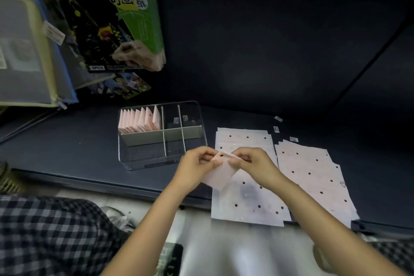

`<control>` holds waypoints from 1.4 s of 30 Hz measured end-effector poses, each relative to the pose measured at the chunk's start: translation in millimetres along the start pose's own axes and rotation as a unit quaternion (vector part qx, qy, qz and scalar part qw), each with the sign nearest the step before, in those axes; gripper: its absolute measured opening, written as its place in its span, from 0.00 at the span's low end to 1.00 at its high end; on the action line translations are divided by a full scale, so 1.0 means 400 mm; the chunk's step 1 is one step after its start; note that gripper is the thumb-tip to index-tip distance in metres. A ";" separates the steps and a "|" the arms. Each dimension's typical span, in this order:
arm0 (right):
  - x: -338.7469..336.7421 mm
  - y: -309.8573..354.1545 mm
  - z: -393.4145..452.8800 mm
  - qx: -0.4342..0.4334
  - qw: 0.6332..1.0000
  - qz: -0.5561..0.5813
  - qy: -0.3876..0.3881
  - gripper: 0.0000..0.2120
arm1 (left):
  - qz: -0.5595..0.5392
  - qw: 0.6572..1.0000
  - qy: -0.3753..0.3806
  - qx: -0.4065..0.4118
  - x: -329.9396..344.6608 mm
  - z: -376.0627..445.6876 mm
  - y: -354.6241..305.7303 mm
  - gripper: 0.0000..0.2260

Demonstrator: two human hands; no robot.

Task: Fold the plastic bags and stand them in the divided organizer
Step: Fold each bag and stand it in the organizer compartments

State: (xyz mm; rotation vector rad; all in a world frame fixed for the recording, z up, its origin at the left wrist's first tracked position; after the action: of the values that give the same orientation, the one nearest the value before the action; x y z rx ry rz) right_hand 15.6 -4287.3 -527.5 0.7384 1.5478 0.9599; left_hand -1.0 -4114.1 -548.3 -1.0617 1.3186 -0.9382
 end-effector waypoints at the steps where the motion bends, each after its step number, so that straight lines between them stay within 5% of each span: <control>1: 0.000 0.010 0.018 0.010 0.999 0.031 -0.009 0.06 | 0.015 1.000 0.015 -0.019 -0.018 0.016 0.010 0.02; 6: 0.038 0.048 0.112 0.040 0.996 0.079 -0.014 0.04 | 0.012 0.996 0.039 -0.085 -0.123 0.112 0.039 0.06; 11: 0.129 0.076 0.229 0.088 0.994 0.065 -0.022 0.07 | 0.119 0.991 -0.053 -0.007 -0.231 0.230 0.061 0.04; 14: 0.176 0.085 0.310 0.133 0.982 0.122 -0.062 0.07 | 0.317 0.936 -0.154 0.015 -0.293 0.273 0.097 0.12; 19: 0.267 0.099 0.431 0.163 0.971 0.160 -0.078 0.06 | 0.483 0.866 -0.129 0.012 -0.289 0.313 0.166 0.15; 28: 0.388 0.098 0.543 0.107 0.991 -0.065 -0.050 0.07 | 0.455 0.853 -0.254 0.042 -0.302 0.278 0.226 0.12; 33: 0.478 0.136 0.548 -0.003 0.956 -0.291 -0.025 0.10 | 0.443 0.862 -0.239 0.055 -0.292 0.272 0.241 0.16; 39: 0.493 0.116 0.546 0.061 0.983 -0.170 -0.038 0.25 | 0.369 0.893 -0.250 0.055 -0.298 0.271 0.242 0.12; 42: 0.487 0.089 0.549 0.075 0.988 -0.135 -0.031 0.23 | 0.330 0.909 -0.251 0.049 -0.299 0.267 0.247 0.12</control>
State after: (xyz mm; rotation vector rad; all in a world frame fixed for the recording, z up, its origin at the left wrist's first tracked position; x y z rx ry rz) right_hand 192.7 -4061.9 -600.1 0.6370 1.6291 0.6200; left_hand 93.9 -3965.5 -614.2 -0.6375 1.0626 -0.1919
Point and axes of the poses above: each hand's wrist, its own z-axis towards the middle knuckle, its own x-axis out of the palm, y = z × x, the point moved 3 cm from there along z, towards the middle knuckle, and after that the axes turned 9 degrees about -y, right-handed, at the moved point
